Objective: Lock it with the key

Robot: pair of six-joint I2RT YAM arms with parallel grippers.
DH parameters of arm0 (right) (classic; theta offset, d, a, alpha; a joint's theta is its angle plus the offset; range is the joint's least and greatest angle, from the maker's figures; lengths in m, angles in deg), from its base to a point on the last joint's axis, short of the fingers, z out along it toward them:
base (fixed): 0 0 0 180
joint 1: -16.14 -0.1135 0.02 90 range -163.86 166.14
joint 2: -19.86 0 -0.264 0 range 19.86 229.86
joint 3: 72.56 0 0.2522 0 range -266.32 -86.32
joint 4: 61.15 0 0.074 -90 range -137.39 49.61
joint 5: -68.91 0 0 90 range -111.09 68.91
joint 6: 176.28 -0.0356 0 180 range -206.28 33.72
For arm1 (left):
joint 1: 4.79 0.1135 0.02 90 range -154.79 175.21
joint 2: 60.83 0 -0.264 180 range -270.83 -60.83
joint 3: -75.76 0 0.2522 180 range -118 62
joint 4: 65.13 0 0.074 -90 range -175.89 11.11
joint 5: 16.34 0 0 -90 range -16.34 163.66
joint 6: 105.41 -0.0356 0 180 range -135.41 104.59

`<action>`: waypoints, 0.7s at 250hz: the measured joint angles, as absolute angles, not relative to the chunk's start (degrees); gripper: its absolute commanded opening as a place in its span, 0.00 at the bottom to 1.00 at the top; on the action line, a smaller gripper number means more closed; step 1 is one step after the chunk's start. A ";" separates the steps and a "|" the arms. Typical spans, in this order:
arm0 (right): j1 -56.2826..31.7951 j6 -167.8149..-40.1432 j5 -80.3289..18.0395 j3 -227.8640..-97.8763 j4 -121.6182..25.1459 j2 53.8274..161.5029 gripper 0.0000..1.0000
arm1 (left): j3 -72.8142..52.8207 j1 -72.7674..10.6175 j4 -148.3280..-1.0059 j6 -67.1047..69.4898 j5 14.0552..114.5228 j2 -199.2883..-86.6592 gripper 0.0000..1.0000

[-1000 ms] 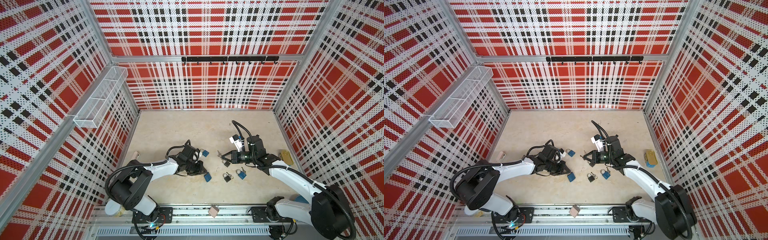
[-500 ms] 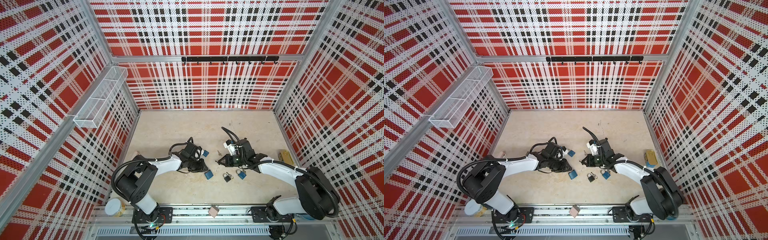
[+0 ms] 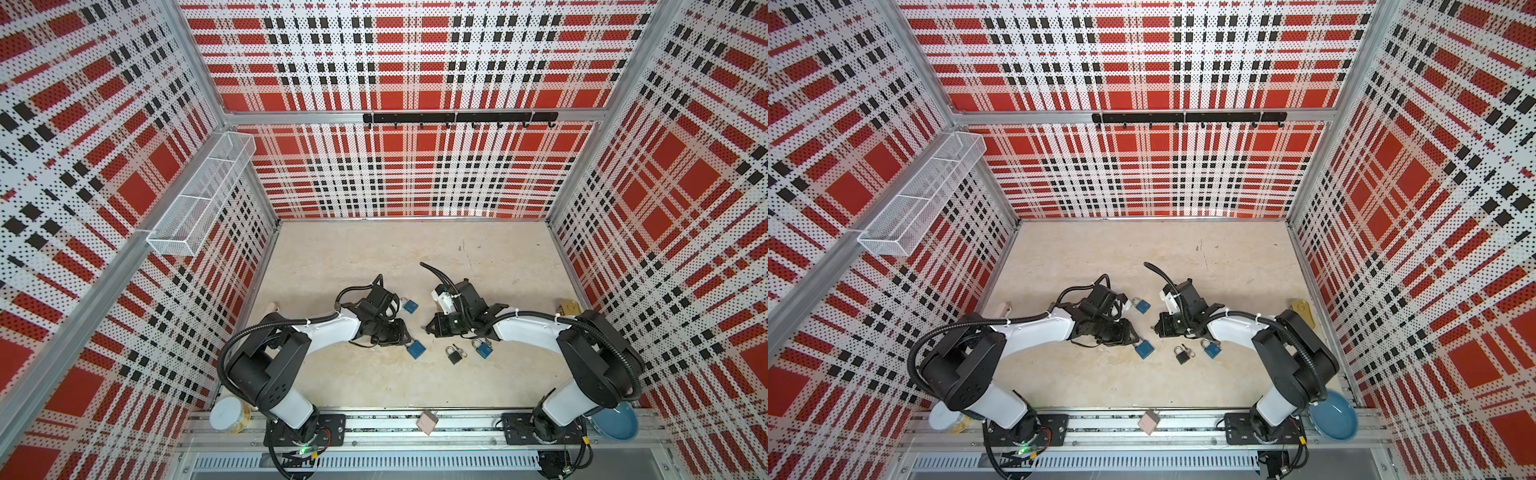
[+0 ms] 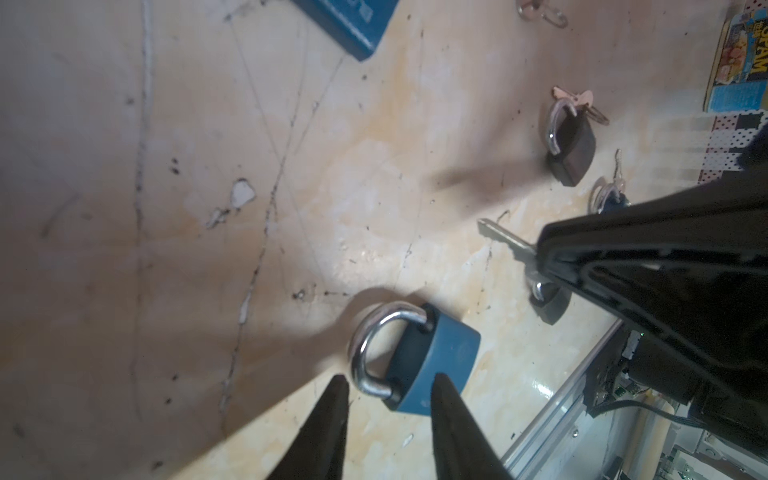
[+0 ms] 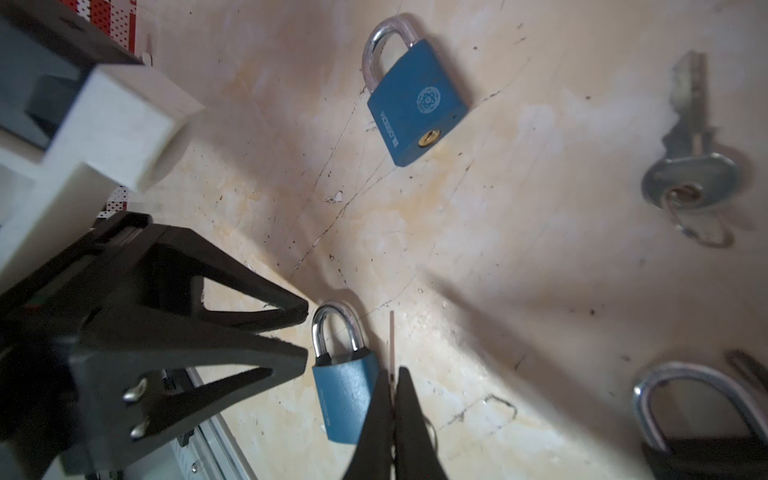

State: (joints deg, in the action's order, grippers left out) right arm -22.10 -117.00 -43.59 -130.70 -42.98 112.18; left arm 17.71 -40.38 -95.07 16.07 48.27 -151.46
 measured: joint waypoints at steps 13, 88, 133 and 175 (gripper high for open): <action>-22.54 -116.87 -43.18 -130.92 -43.00 112.75 0.00 | 17.71 -40.23 -95.36 15.96 48.47 -150.81 0.38; -23.19 -116.72 -41.80 -130.94 -42.89 113.97 0.18 | 17.71 -38.50 -97.78 15.70 49.74 -146.41 0.38; -23.39 -116.56 -41.10 -130.94 -42.85 113.97 0.26 | 17.71 -37.34 -98.88 15.37 50.59 -143.44 0.38; -23.13 -115.29 -38.96 -131.86 -39.88 113.18 0.23 | 17.71 -36.36 -99.51 15.26 51.11 -141.30 0.39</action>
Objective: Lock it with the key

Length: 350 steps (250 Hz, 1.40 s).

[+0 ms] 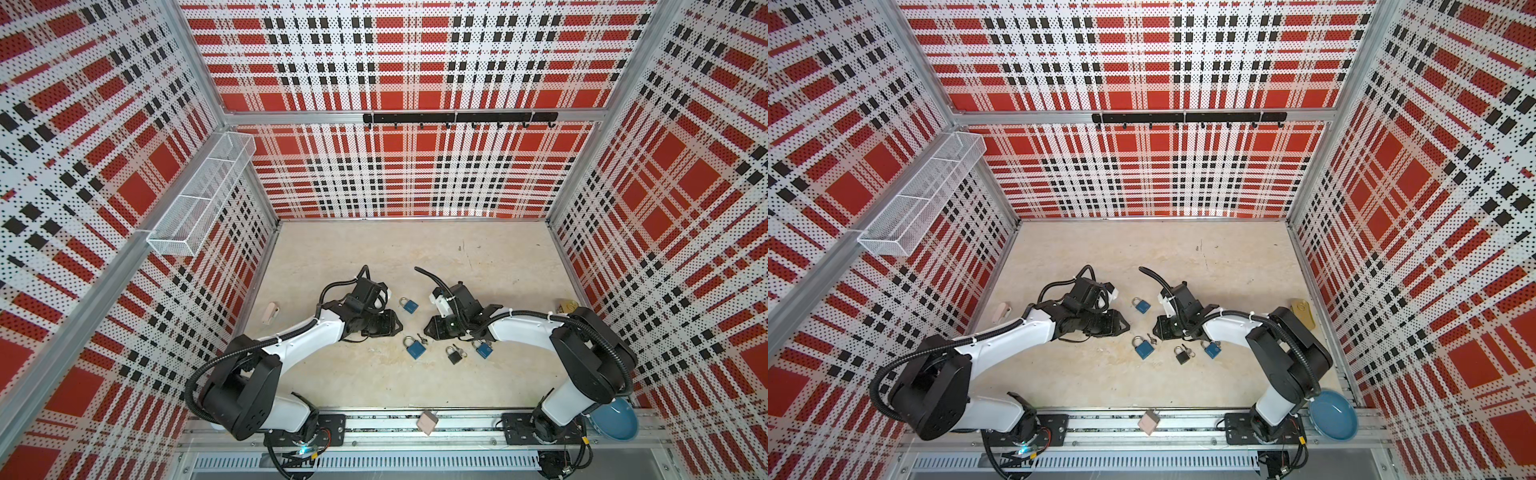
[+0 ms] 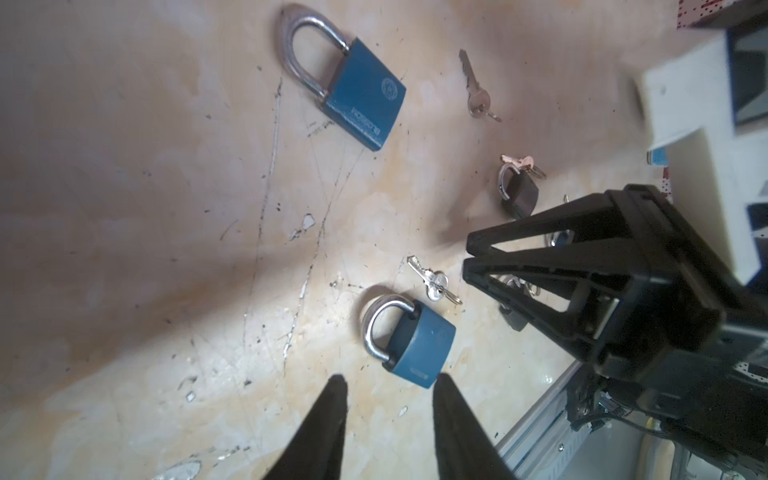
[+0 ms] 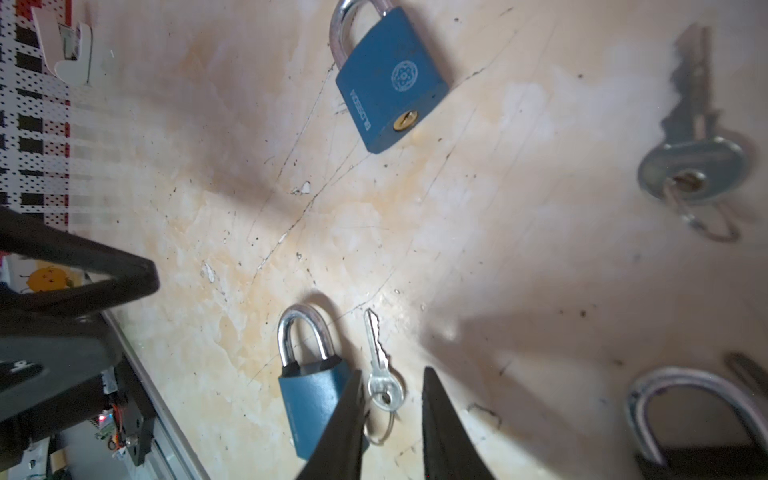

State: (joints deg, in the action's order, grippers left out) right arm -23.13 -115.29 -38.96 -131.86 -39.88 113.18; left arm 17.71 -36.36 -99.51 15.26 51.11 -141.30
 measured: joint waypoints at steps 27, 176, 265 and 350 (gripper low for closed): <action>-22.08 -114.31 -38.02 -133.91 -37.87 112.18 0.22 | 17.89 -35.96 -99.86 15.17 51.38 -140.38 0.39; -13.71 -109.59 -31.90 -141.04 -33.21 117.05 0.22 | 18.93 -33.19 -99.84 15.22 51.70 -138.04 0.39; -13.60 -108.04 -32.16 -146.19 -33.34 125.40 0.20 | 18.93 -31.68 -98.92 15.20 50.42 -139.59 0.39; -14.23 -107.64 -34.17 -151.59 -33.47 129.90 0.20 | 19.31 -30.72 -98.57 15.24 49.93 -139.53 0.38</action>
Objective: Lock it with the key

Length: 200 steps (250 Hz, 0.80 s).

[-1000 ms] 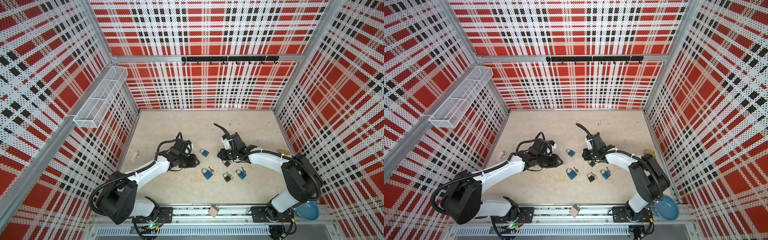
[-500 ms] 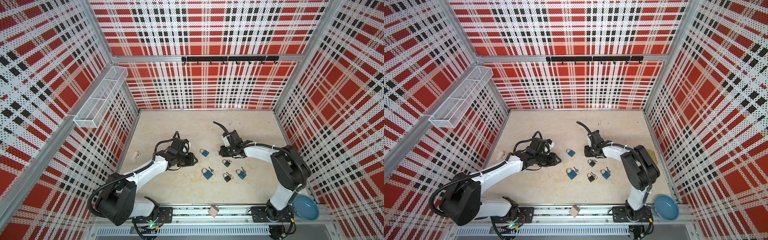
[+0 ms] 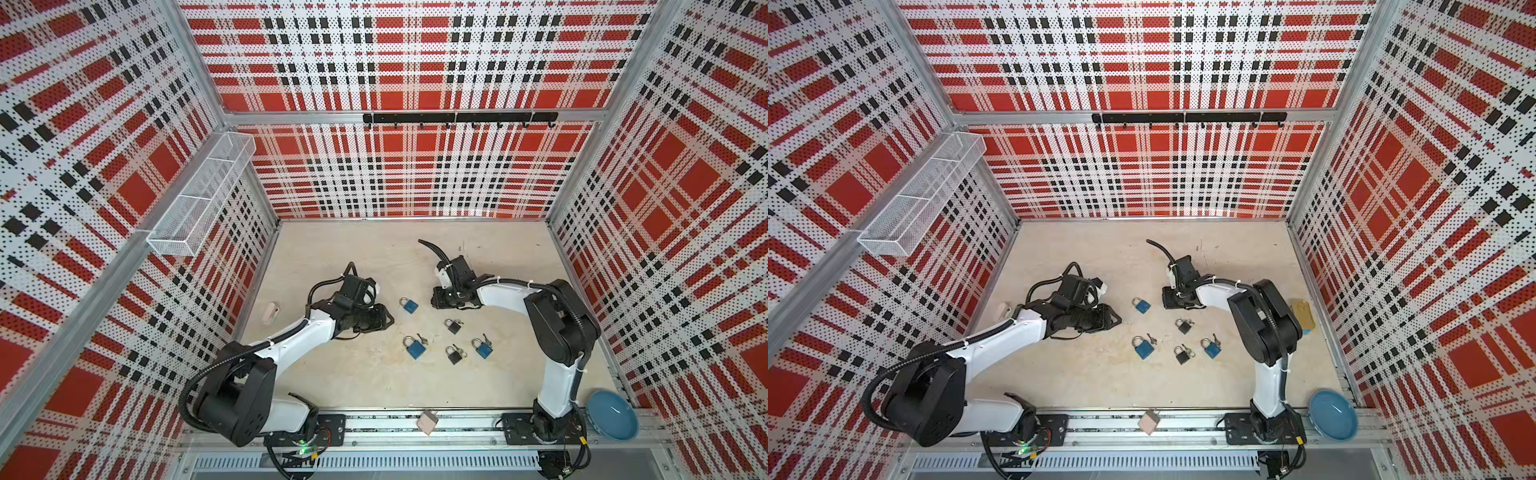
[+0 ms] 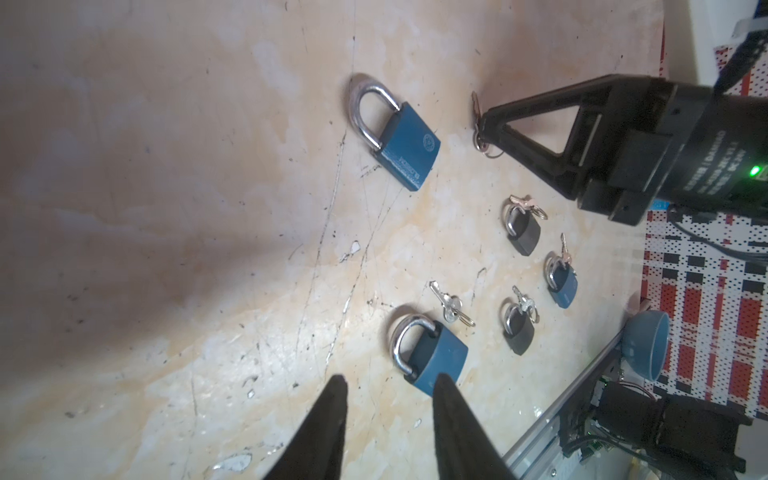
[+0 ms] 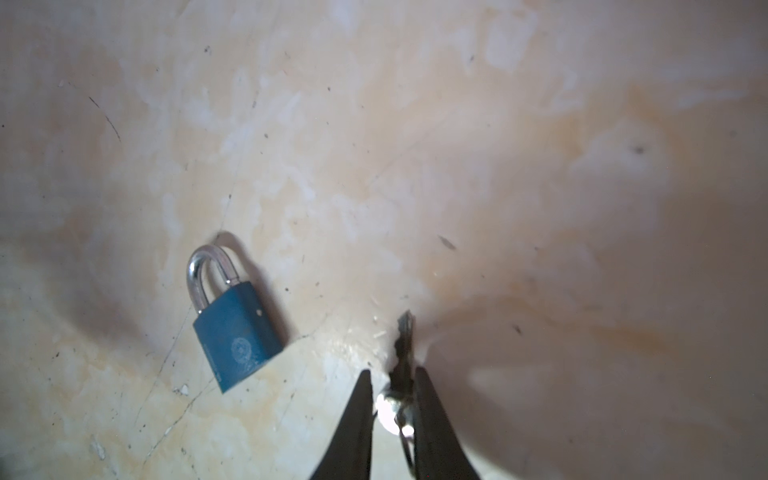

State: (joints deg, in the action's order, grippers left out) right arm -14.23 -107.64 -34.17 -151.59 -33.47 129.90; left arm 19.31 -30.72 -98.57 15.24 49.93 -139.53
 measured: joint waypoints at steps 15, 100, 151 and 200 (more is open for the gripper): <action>-14.84 -107.49 -34.28 -152.49 -33.50 130.65 0.20 | 19.57 -30.67 -98.50 15.35 50.02 -139.37 0.38; -15.61 -107.97 -34.48 -151.88 -34.68 128.26 0.23 | 19.63 -31.37 -97.87 15.37 57.15 -135.02 0.39; -12.07 -106.42 -33.78 -145.12 -36.60 114.95 0.47 | 17.84 -31.02 -97.17 10.87 73.34 -129.71 0.53; -3.61 -103.78 -34.26 -139.24 -41.04 104.13 0.93 | 17.47 -23.05 -91.79 2.93 85.67 -128.42 0.70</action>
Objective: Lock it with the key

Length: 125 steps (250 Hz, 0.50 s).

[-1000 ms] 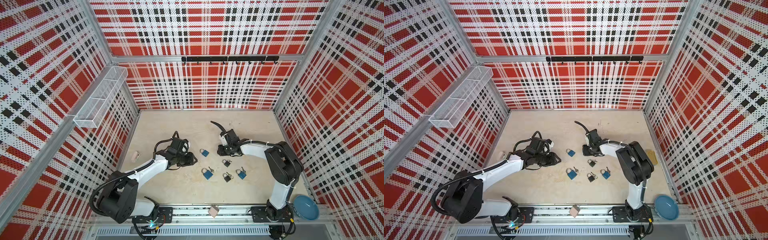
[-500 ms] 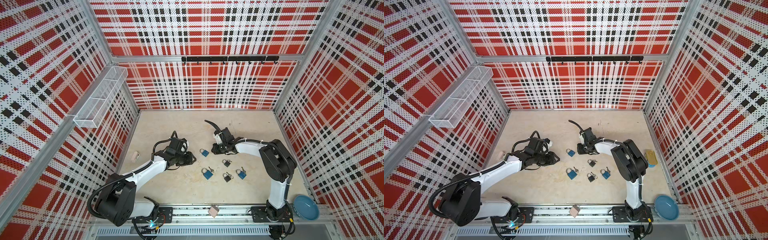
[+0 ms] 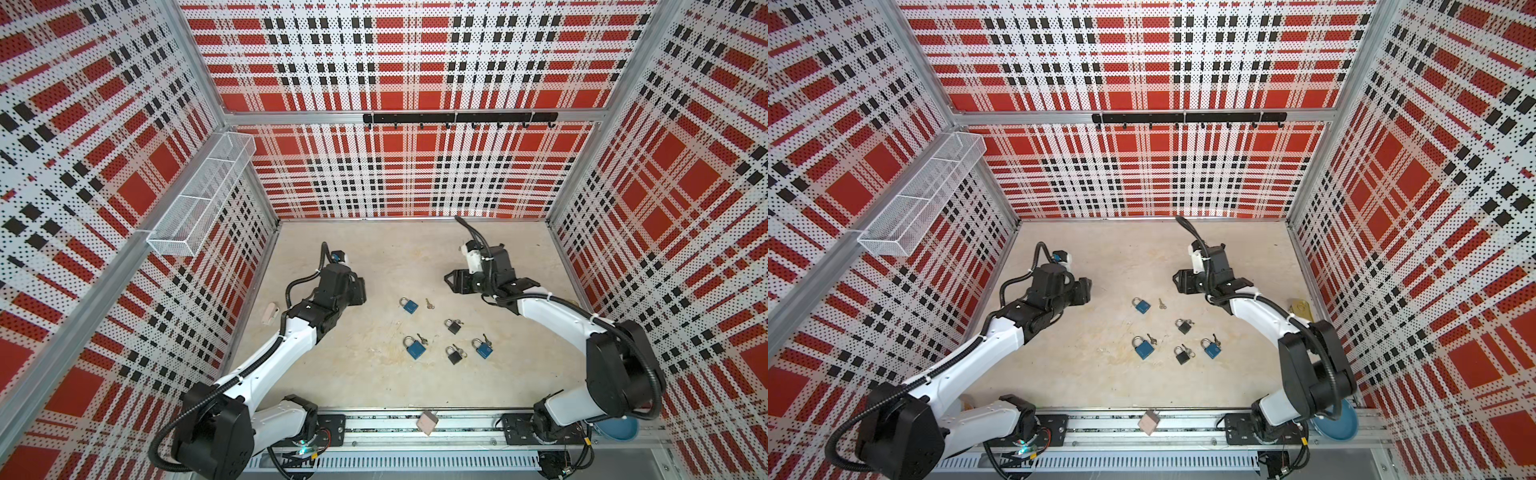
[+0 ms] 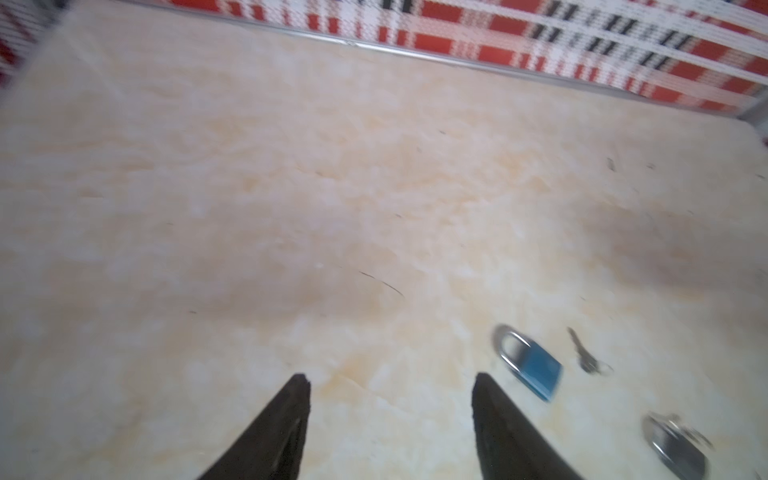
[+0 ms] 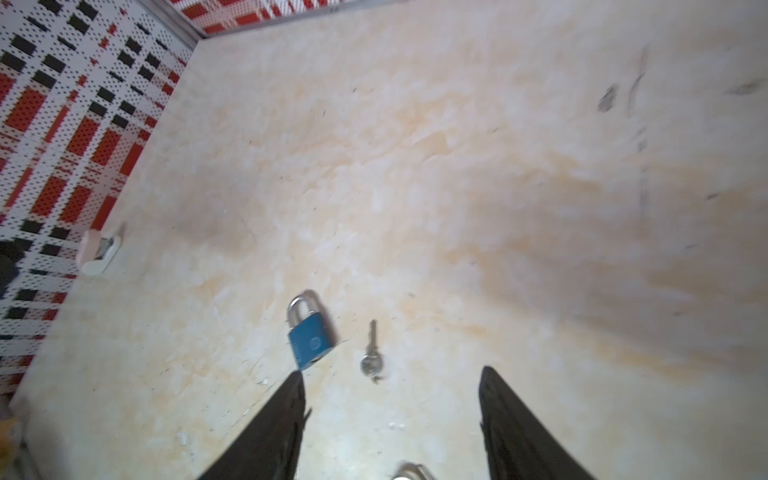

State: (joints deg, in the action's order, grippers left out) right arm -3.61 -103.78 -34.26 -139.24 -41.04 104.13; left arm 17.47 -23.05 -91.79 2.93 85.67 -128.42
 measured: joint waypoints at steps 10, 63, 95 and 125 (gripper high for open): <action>-1.42 -103.47 -34.33 -137.69 -42.17 102.60 0.97 | 18.17 -19.94 -89.78 1.95 86.92 -128.47 0.72; 9.05 -101.87 -30.96 -128.97 -46.57 97.34 1.00 | 28.18 -9.50 -74.46 -2.07 93.89 -131.35 0.80; 12.59 -99.73 -23.29 -123.33 -50.13 94.39 1.00 | 33.51 -9.30 -64.69 -5.37 95.27 -135.33 0.83; 13.00 -95.93 -14.79 -117.26 -57.39 92.83 1.00 | 36.38 -9.30 -54.05 -9.02 94.96 -138.83 0.85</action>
State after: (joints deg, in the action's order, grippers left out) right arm 13.00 -95.93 -14.79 -117.26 -57.39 92.83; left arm 36.38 -9.30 -54.05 -9.02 94.96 -138.83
